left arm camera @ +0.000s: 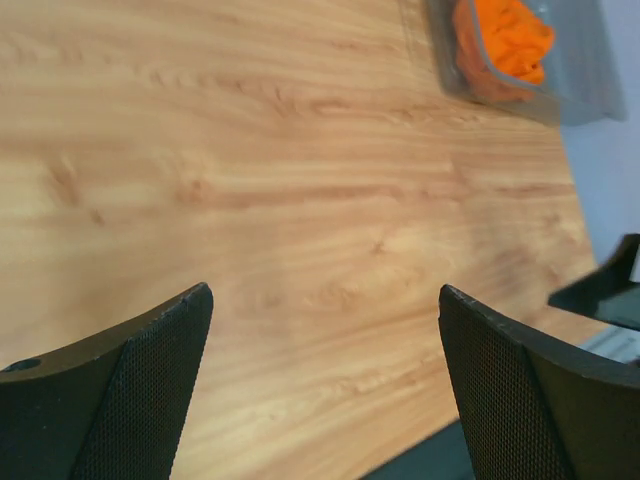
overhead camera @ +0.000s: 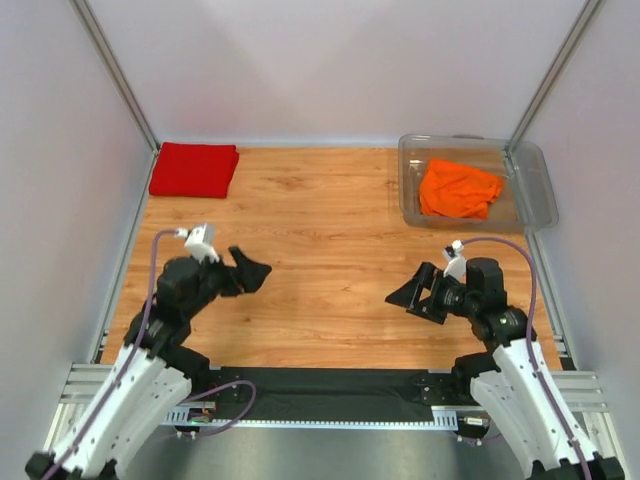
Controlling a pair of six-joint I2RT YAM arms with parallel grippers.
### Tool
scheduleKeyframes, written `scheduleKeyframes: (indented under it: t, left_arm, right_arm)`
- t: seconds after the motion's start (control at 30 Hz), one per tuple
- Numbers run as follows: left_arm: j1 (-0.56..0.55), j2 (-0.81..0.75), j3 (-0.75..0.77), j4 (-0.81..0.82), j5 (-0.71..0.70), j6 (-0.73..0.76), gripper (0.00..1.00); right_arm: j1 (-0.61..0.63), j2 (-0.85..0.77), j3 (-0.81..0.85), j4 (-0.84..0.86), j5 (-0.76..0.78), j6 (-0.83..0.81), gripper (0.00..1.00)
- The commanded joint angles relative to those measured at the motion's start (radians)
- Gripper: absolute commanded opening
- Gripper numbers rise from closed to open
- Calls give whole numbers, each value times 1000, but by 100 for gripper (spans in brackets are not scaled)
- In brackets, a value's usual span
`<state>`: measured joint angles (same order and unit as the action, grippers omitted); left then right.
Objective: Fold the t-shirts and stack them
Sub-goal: Reset both grippers
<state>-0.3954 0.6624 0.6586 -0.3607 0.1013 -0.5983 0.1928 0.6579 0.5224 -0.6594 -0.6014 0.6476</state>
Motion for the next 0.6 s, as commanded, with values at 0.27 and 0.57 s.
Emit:
scheduleKeyframes:
  t: [0.27, 0.57]
  left_arm:
    - [-8, -750, -381, -112, 127, -472, 99]
    - [-10, -794, -559, -15, 327, -600, 99]
  right_arm:
    - [-19, -528, -408, 147, 12, 317, 100]
    - [-23, -712, -584, 139, -5, 354, 100]
